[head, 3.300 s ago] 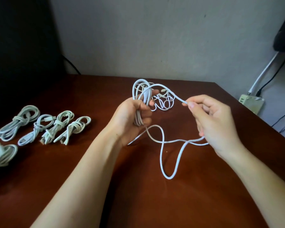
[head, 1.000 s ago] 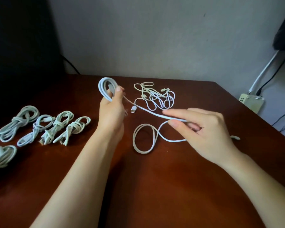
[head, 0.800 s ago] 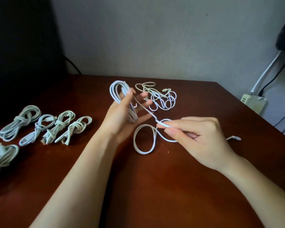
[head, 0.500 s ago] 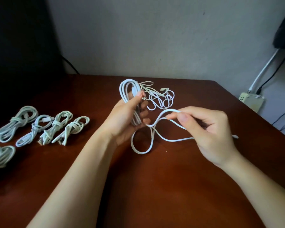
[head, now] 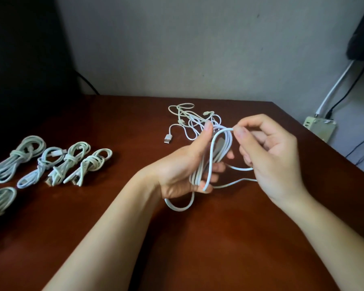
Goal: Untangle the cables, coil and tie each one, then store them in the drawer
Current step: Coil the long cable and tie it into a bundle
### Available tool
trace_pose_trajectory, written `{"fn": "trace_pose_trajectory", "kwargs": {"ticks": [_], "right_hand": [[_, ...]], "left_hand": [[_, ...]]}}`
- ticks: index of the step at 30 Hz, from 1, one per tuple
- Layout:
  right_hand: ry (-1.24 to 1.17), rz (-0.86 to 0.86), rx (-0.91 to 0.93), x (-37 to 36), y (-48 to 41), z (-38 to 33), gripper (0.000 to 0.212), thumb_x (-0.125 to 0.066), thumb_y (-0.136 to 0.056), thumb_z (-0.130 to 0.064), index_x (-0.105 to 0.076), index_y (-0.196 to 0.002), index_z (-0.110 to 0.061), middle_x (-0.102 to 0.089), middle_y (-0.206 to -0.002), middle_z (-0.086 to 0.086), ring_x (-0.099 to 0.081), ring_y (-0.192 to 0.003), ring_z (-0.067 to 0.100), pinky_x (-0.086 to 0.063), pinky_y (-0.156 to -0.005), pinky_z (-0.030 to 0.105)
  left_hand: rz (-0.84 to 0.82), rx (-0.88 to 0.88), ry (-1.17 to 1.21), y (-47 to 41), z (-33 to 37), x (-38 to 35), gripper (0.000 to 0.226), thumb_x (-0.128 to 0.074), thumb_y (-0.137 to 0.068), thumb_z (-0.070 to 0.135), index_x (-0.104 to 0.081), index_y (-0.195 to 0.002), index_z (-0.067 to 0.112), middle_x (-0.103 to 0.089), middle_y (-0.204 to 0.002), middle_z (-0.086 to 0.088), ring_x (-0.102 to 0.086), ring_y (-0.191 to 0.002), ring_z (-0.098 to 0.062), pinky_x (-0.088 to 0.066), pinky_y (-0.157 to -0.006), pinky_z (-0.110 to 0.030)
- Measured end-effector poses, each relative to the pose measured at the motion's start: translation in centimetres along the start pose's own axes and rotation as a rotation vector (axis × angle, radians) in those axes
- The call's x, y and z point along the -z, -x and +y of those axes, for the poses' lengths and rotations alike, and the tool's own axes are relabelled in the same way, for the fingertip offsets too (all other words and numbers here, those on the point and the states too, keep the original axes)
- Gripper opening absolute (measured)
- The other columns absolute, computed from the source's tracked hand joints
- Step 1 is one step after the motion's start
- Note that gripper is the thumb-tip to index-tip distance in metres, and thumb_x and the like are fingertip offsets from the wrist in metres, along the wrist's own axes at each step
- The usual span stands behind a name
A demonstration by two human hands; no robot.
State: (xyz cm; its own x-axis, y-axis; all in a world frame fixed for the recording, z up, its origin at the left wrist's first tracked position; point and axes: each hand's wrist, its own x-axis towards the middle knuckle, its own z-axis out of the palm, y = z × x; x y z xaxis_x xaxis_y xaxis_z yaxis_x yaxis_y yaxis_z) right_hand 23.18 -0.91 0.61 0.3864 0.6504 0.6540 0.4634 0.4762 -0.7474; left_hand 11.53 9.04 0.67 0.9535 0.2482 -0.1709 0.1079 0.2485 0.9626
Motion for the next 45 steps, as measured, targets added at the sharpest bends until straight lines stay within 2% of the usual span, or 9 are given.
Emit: {"fn": "trace_pose_trajectory", "kwargs": {"ticks": [6, 9, 11, 14, 20, 25, 33, 39, 45], "right_hand": [[-0.053, 0.132, -0.237, -1.2, -0.7, -0.7, 0.032, -0.052, -0.094, -0.003, -0.046, -0.065, -0.016, -0.042, -0.034, -0.005, -0.043, -0.033, 0.003, -0.037, -0.044, 0.008], [0.017, 0.112, -0.247, -1.0, -0.3, -0.8, 0.023, -0.057, -0.093, -0.009, -0.048, -0.074, -0.018, -0.044, -0.040, -0.007, -0.039, -0.034, 0.007, -0.034, -0.036, 0.009], [0.053, 0.130, -0.234, -0.8, -0.2, -0.5, 0.022, -0.061, -0.091, -0.014, -0.050, -0.073, -0.019, -0.046, -0.040, -0.007, -0.040, -0.035, 0.006, -0.035, -0.037, 0.012], [0.183, 0.162, -0.135, -0.4, -0.3, 0.2, 0.020, -0.070, -0.085, -0.023, -0.054, -0.072, -0.024, -0.053, -0.044, -0.003, -0.049, -0.037, 0.007, -0.039, -0.040, 0.021], [0.146, 0.160, -0.201, -0.1, -0.5, 0.5, 0.012, -0.068, -0.085, -0.023, -0.059, -0.078, -0.020, -0.053, -0.046, -0.001, -0.051, -0.040, 0.011, -0.039, -0.042, 0.019], [0.110, 0.106, -0.238, 0.1, -0.8, 0.6, 0.011, -0.061, -0.091, -0.015, -0.062, -0.084, -0.023, -0.056, -0.050, -0.002, -0.051, -0.043, 0.010, -0.039, -0.044, 0.016], [0.086, -0.041, -0.255, -0.1, -0.7, 0.7, 0.018, -0.054, -0.095, -0.009, -0.064, -0.093, -0.023, -0.068, -0.067, -0.004, -0.067, -0.069, 0.007, -0.052, -0.057, 0.018], [0.061, -0.219, -0.347, -0.5, -0.6, 0.9, 0.023, -0.046, -0.096, -0.021, -0.068, -0.089, -0.020, -0.073, -0.081, -0.008, -0.069, -0.084, 0.005, -0.054, -0.069, 0.018], [0.028, -0.239, -0.457, -0.5, -0.7, 0.3, 0.047, -0.036, -0.085, -0.045, -0.064, -0.073, -0.009, -0.065, -0.052, 0.007, -0.062, -0.053, 0.012, -0.049, -0.053, 0.018]], "left_hand": [[-0.192, 0.009, 0.009, 0.0, -0.3, -0.2, 0.074, -0.047, -0.056, 0.086, -0.057, -0.089, 0.020, -0.039, -0.064, 0.006, -0.040, -0.050, -0.003, -0.037, -0.046, -0.014], [-0.253, -0.060, -0.163, 0.3, -0.5, 0.0, 0.039, -0.080, -0.071, 0.028, -0.054, -0.098, 0.020, -0.041, -0.067, 0.009, -0.040, -0.055, -0.001, -0.034, -0.052, -0.013], [-0.256, -0.080, -0.196, 0.4, -0.6, 0.1, 0.038, -0.065, -0.075, -0.004, -0.052, -0.103, 0.018, -0.037, -0.070, 0.006, -0.038, -0.058, -0.004, -0.034, -0.052, -0.014], [-0.224, -0.070, -0.140, 0.2, -0.7, 0.3, 0.040, -0.053, -0.076, -0.016, -0.051, -0.101, 0.015, -0.041, -0.071, 0.005, -0.045, -0.054, -0.001, -0.039, -0.049, -0.013], [-0.104, -0.073, -0.059, -0.3, -0.9, 0.2, 0.033, -0.051, -0.065, -0.006, -0.057, -0.090, 0.015, -0.051, -0.067, 0.006, -0.046, -0.058, -0.006, -0.045, -0.051, -0.017], [-0.014, -0.099, 0.024, -0.2, -0.5, 0.0, 0.013, -0.054, -0.089, 0.003, -0.058, -0.088, 0.015, -0.042, -0.063, 0.003, -0.033, -0.055, -0.007, -0.037, -0.047, -0.017], [0.260, -0.238, 0.257, -0.1, 0.5, 0.7, 0.027, -0.044, -0.099, 0.029, -0.062, -0.090, 0.012, -0.021, -0.064, 0.003, -0.018, -0.053, -0.008, -0.023, -0.044, -0.017], [0.255, -0.294, 0.308, 0.0, 0.8, 0.5, 0.039, -0.039, -0.098, 0.039, -0.065, -0.095, 0.009, -0.012, -0.069, 0.000, -0.011, -0.057, -0.010, -0.024, -0.041, -0.015], [0.205, -0.281, 0.272, -0.1, 0.8, 0.6, 0.048, -0.031, -0.099, 0.046, -0.064, -0.095, 0.012, -0.026, -0.058, 0.005, -0.017, -0.051, -0.007, -0.024, -0.041, -0.015]]}}
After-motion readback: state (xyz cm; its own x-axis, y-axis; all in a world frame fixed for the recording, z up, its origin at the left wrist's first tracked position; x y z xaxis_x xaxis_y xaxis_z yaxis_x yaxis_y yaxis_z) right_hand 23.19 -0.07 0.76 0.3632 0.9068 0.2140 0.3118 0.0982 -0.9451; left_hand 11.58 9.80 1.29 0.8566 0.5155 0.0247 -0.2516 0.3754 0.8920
